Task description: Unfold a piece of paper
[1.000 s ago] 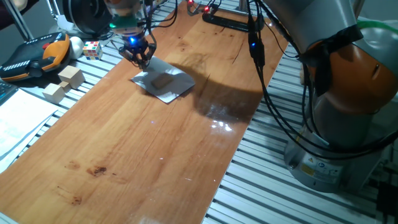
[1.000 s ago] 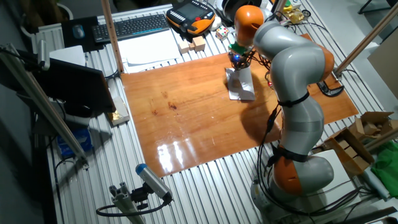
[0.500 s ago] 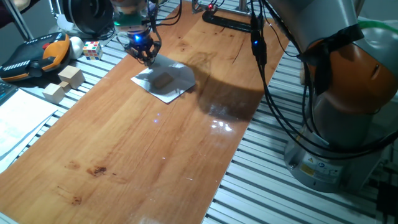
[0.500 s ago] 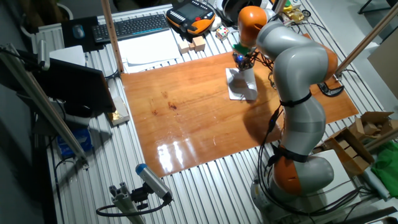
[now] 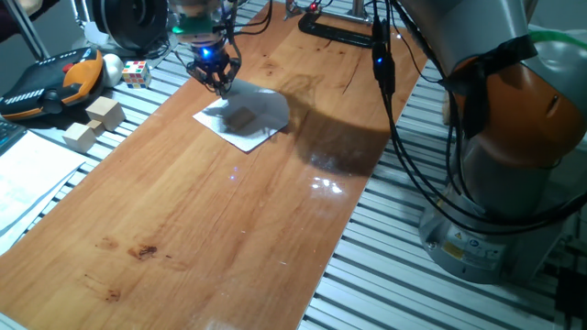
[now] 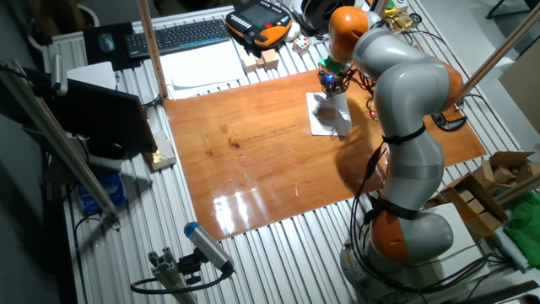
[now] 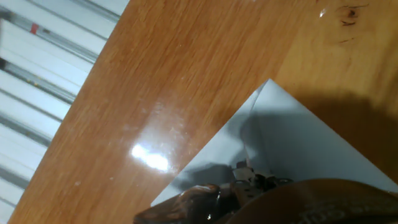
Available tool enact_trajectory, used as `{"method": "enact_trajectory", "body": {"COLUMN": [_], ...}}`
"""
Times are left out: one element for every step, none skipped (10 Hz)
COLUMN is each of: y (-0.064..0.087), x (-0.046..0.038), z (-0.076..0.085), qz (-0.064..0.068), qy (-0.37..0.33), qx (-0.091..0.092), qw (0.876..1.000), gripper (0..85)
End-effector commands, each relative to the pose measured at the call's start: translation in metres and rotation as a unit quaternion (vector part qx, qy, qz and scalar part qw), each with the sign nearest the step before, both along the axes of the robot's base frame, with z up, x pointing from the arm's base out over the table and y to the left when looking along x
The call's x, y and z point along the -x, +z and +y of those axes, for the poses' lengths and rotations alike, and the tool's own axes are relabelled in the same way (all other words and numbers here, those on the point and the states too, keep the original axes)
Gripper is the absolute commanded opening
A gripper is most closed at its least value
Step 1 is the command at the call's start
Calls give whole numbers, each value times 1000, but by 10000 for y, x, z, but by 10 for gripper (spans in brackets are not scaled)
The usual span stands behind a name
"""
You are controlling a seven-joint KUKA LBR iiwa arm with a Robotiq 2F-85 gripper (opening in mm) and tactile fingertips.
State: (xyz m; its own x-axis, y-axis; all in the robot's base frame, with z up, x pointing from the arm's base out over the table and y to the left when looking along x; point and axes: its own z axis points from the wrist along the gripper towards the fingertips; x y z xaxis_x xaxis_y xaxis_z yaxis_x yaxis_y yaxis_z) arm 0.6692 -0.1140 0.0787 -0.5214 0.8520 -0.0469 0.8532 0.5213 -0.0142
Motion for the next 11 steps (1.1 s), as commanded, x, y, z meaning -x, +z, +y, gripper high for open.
{"method": "enact_trajectory", "body": {"y": [0,0,0,0,0,0,0,0,0,0,27], "x": [1,1,1,1,1,1,1,1,1,1,-9], "z": [-4,-4,-4,-4,-4,-4,-4,-4,-4,-4,-79], "qz": [3,6,7,6,5,4,3,2,2,3,0], "qy": [-4,-5,-4,11,19,34,48,49,50,54,54], "qx": [-2,-1,-1,3,2,7,12,7,5,9,9], "qw": [1000,1000,1000,1000,1000,999,999,999,999,998,998], "gripper": [20,20,20,20,20,20,20,20,20,20,20]}}
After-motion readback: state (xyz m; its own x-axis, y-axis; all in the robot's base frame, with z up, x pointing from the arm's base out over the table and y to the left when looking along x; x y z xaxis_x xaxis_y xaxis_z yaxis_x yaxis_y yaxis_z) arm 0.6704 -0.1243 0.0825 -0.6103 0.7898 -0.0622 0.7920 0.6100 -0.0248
